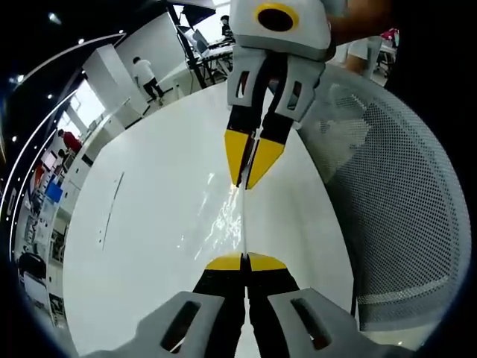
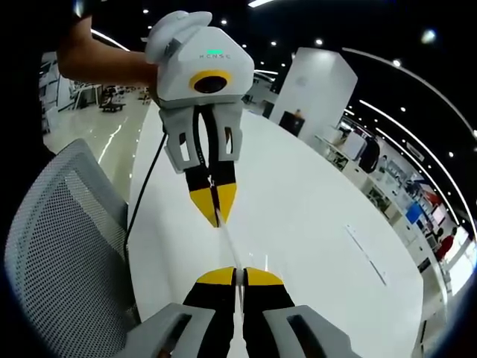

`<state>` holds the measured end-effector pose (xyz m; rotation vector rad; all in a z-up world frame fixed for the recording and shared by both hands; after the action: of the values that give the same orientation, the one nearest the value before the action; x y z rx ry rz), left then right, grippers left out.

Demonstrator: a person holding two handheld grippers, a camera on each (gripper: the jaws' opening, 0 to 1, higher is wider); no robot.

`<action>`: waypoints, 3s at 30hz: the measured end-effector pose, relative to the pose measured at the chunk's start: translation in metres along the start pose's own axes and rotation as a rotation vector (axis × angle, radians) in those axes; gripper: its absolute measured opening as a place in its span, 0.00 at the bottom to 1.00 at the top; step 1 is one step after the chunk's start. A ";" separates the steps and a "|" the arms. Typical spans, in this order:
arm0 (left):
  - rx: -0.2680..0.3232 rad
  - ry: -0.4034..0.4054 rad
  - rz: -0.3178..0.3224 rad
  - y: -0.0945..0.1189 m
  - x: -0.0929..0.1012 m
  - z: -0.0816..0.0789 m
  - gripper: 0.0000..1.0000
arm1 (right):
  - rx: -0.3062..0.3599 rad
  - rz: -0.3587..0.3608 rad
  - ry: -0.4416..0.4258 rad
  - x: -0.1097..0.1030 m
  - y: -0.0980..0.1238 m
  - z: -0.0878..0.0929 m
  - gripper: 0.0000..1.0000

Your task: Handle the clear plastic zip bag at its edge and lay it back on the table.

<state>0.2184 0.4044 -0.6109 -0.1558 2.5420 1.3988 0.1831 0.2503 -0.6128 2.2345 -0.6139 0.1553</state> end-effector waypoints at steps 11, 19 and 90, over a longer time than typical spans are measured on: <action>-0.001 0.001 0.001 0.001 0.001 0.001 0.00 | 0.001 -0.002 0.001 0.000 0.000 0.000 0.00; -0.003 0.003 -0.001 0.002 0.001 0.001 0.00 | -0.001 -0.003 0.003 0.000 0.001 0.000 0.00; -0.010 0.009 -0.005 0.005 -0.002 0.005 0.00 | -0.001 0.015 -0.024 0.004 0.003 0.004 0.00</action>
<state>0.2204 0.4112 -0.6092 -0.1704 2.5405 1.4126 0.1849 0.2445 -0.6127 2.2340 -0.6431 0.1356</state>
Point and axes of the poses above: the point that each gripper's makers call its tool centre point, and the gripper's own axes: y roughly backward along the fingers, x roughly to its right, z roughly out of its underside, the point moved 9 cm from there along y, roughly backward along the fingers, and after that the axes turned 5 degrees about -x, right-handed, at the moved point
